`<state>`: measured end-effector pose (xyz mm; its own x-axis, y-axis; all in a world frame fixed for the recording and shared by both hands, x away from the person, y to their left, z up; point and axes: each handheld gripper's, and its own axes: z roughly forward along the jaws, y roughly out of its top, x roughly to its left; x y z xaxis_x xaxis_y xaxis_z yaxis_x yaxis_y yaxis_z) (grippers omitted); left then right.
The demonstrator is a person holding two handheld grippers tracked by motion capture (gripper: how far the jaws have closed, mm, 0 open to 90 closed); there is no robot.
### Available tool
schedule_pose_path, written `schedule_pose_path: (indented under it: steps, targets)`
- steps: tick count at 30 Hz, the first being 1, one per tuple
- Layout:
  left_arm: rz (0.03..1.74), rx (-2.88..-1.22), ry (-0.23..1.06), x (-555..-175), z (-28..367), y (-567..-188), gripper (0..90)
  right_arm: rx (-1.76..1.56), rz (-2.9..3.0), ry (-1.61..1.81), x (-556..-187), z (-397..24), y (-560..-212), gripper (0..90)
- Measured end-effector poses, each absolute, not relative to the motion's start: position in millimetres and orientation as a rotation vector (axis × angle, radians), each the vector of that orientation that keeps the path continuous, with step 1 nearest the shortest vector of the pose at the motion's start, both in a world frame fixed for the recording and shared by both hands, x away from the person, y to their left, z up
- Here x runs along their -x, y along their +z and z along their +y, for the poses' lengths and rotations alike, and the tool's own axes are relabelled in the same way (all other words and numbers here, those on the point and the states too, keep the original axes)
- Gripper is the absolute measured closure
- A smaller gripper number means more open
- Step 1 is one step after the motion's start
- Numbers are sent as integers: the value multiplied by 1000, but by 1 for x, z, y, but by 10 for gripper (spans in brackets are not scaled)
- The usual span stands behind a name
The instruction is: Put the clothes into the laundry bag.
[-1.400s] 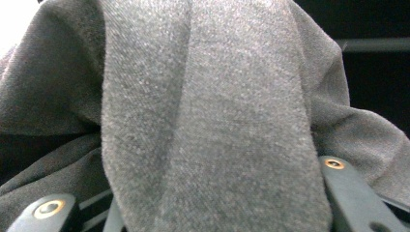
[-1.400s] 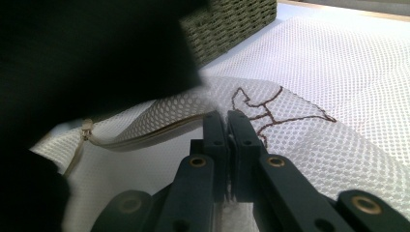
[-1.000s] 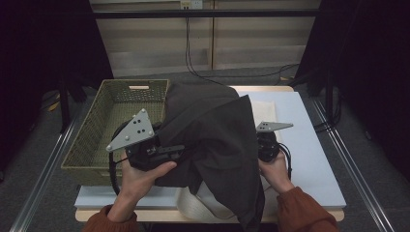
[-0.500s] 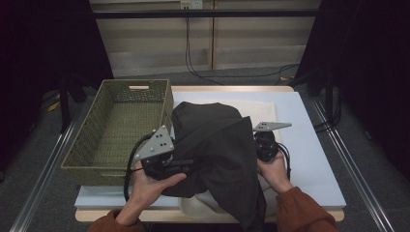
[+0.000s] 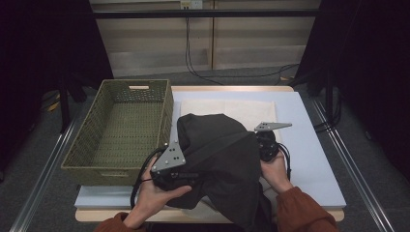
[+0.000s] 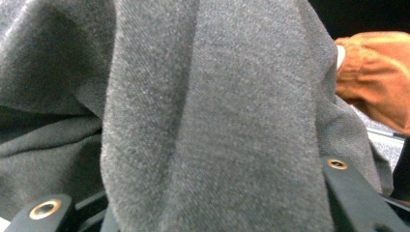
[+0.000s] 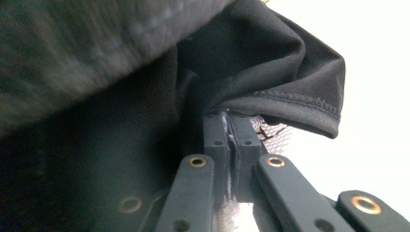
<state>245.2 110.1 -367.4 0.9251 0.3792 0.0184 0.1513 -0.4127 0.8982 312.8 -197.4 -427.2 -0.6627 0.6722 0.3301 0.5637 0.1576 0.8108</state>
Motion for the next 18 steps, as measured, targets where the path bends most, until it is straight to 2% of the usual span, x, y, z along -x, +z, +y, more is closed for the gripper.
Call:
schedule_pose_path:
  steps: [10, 14, 18]
  targets:
    - [444, -2035, 319, -244, 121, -365, 539, -1261, 2296, 1522, -314, -201, -427, 879]
    - [481, -2026, 404, -246, 110, -364, 539, -1249, 2293, 1508, -312, -198, -424, 879]
    - [415, -2031, 328, -251, 94, -365, 536, -1254, 2293, 1513, -312, -197, -424, 879]
